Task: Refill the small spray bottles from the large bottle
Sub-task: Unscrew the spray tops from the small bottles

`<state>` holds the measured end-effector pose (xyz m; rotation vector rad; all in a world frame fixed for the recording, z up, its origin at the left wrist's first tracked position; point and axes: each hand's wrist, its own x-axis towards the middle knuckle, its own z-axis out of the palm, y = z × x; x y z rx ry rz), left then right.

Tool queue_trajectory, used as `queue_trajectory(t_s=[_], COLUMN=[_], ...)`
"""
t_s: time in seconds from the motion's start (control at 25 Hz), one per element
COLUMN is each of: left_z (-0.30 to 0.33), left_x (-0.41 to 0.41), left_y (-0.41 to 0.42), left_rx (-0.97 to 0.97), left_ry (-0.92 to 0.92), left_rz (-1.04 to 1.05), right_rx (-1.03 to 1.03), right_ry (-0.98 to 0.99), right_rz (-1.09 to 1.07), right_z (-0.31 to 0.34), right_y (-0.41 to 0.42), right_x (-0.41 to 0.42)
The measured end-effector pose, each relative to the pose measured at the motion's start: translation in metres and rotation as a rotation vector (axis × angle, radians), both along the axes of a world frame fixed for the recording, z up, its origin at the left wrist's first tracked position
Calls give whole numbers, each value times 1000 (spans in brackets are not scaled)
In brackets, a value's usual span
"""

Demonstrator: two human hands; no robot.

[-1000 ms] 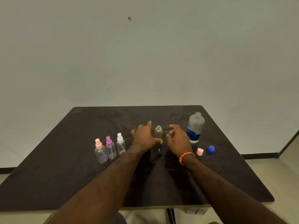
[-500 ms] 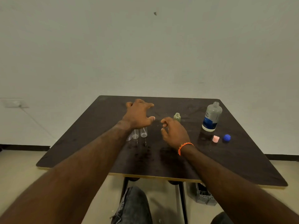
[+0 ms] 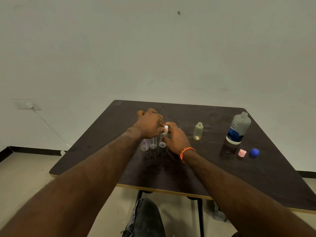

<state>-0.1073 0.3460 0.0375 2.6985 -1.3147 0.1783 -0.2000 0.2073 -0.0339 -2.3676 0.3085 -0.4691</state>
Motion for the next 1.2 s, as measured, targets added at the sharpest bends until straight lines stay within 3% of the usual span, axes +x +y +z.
queue_trajectory(t_s=[0.2, 0.6, 0.76, 0.96, 1.2], left_z=[3, -34, -66, -87, -90], left_x=[-15, -76, -82, -79, -76], left_y=[-15, -73, -82, -90, -91], left_rx=[-84, -12, -111, -374, -399], left_ry=[46, 11, 147, 311, 423], left_rz=[-83, -230, -180, -106, -98], right_rx=[20, 76, 84, 79, -129], right_ry=[1, 92, 97, 93, 111], right_rz=[-51, -169, -179, -146, -148], right_z=[19, 23, 18, 16, 40], right_y=[-20, -81, -84, -87, -90], right_x=[-32, -109, -109, -106, -100])
